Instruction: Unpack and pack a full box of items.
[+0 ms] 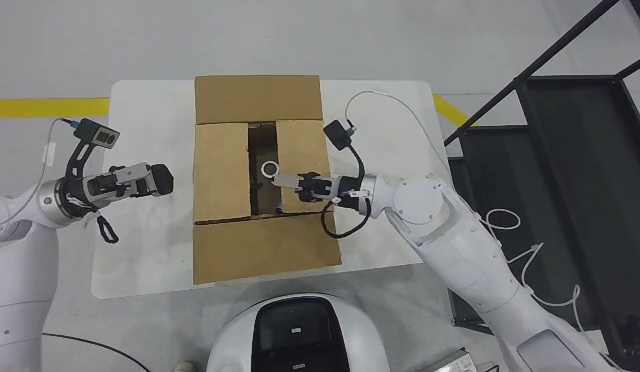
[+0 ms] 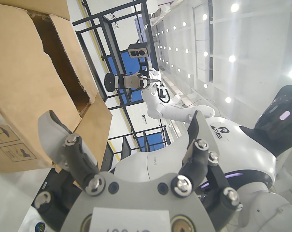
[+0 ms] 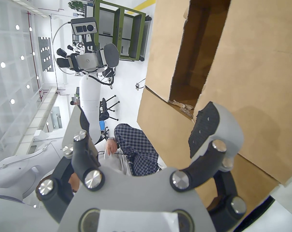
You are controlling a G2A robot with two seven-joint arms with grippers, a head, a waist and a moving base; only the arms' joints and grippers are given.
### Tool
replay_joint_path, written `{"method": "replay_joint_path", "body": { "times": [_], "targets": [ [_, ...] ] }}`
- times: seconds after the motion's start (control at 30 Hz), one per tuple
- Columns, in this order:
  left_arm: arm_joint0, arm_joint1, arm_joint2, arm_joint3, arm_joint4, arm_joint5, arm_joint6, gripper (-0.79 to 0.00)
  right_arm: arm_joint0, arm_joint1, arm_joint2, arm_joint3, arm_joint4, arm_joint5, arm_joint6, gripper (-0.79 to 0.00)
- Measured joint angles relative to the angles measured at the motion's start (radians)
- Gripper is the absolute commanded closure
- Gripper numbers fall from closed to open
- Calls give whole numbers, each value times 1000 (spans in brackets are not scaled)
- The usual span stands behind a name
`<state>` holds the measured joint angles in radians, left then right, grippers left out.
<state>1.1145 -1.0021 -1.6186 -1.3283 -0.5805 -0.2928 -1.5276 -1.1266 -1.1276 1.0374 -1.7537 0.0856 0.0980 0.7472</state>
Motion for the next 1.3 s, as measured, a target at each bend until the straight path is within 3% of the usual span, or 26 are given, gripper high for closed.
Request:
{"method": "replay_joint_path", "body": {
  "times": [0.5, 0.63, 0.9, 1.3],
  "targets": [
    [-1, 0, 0, 1, 2, 0, 0, -785, -3, 0, 2, -1, -1, -1, 0, -785],
    [-1, 0, 0, 1, 2, 0, 0, -785, 20, -9, -42, 1, -14, 9, -2, -785],
    [-1, 0, 0, 1, 2, 0, 0, -785, 214, -80, -223, 150, 51, 147, -38, -785],
    [-1, 0, 0, 1, 2, 0, 0, -785, 324, -178, -389, 390, 163, 70, -81, -785]
  ]
}}
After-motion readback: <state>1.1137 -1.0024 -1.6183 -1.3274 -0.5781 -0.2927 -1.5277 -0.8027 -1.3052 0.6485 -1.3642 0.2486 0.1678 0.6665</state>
